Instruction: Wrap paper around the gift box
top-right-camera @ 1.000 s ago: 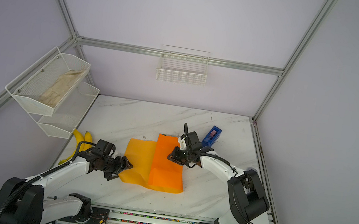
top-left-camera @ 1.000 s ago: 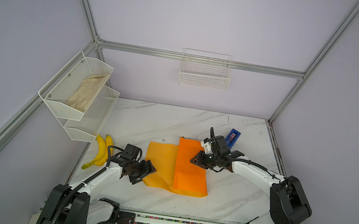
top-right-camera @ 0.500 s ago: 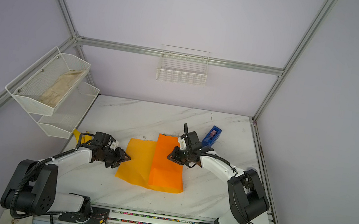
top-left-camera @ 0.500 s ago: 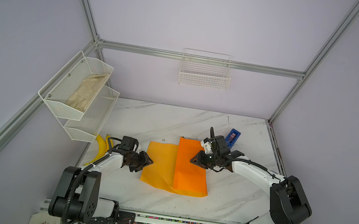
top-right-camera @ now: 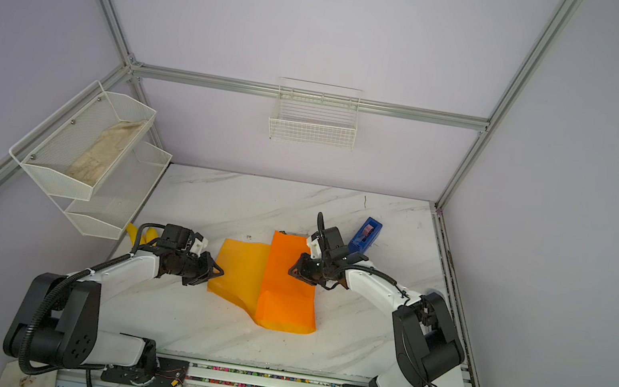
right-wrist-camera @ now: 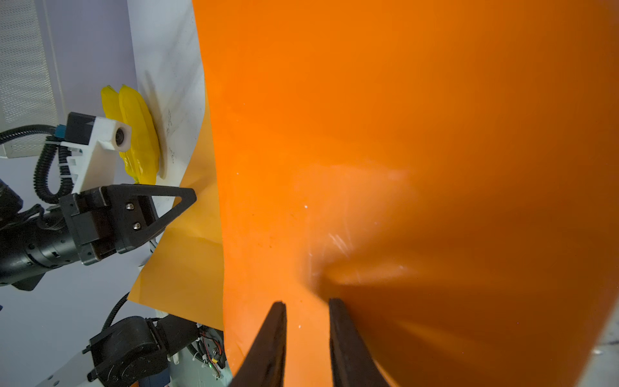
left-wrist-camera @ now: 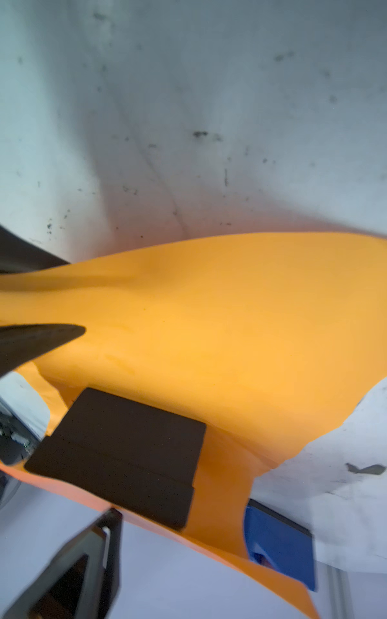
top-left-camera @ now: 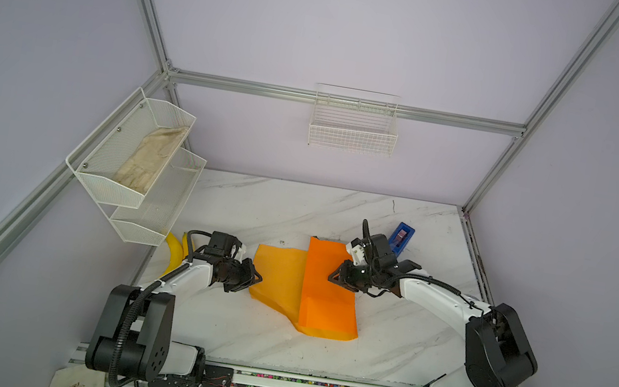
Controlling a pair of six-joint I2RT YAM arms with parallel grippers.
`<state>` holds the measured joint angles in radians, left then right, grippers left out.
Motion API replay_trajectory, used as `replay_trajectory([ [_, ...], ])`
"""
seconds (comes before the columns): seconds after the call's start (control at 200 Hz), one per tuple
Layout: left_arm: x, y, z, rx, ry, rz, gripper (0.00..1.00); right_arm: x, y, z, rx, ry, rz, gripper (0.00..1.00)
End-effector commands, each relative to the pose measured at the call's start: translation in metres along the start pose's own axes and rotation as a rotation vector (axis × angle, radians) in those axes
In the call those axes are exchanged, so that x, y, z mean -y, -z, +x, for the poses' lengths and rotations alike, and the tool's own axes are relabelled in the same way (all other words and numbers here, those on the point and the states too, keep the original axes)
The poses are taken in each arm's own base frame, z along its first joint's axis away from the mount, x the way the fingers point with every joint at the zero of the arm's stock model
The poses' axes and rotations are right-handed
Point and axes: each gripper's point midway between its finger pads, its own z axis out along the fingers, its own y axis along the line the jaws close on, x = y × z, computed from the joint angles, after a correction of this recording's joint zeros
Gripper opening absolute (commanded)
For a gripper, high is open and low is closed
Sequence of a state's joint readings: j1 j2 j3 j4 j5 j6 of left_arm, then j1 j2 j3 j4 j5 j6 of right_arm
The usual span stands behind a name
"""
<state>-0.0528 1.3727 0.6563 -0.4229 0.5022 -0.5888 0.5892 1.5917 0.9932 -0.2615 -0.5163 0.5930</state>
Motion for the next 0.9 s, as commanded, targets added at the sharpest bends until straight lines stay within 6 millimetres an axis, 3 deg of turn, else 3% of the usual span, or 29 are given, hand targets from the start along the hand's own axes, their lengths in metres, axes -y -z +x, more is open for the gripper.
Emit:
replay_trajectory([
  [0.0, 0.014, 0.009, -0.025, 0.043, -0.037, -0.009, 0.31, 0.025, -0.008, 0.016, -0.055, -0.039, 0.091, 0.27],
  [0.095, 0.012, 0.009, -0.027, 0.045, -0.037, -0.023, 0.35, 0.024, -0.008, 0.016, -0.055, -0.039, 0.091, 0.27],
  [0.19, -0.002, 0.002, -0.026, 0.033, -0.016, -0.082, 0.37, 0.025, -0.008, 0.016, -0.055, -0.037, 0.092, 0.27],
  [0.49, -0.002, -0.001, -0.039, 0.064, -0.045, -0.091, 0.22, 0.025, -0.008, 0.016, -0.058, -0.038, 0.093, 0.27],
  [0.8, 0.016, 0.008, -0.040, 0.085, -0.080, -0.021, 0.01, 0.027, -0.009, 0.018, -0.061, -0.041, 0.099, 0.27],
  [0.895, 0.034, 0.028, -0.041, 0.138, -0.120, 0.031, 0.00, 0.027, -0.009, 0.017, -0.060, -0.043, 0.099, 0.27],
])
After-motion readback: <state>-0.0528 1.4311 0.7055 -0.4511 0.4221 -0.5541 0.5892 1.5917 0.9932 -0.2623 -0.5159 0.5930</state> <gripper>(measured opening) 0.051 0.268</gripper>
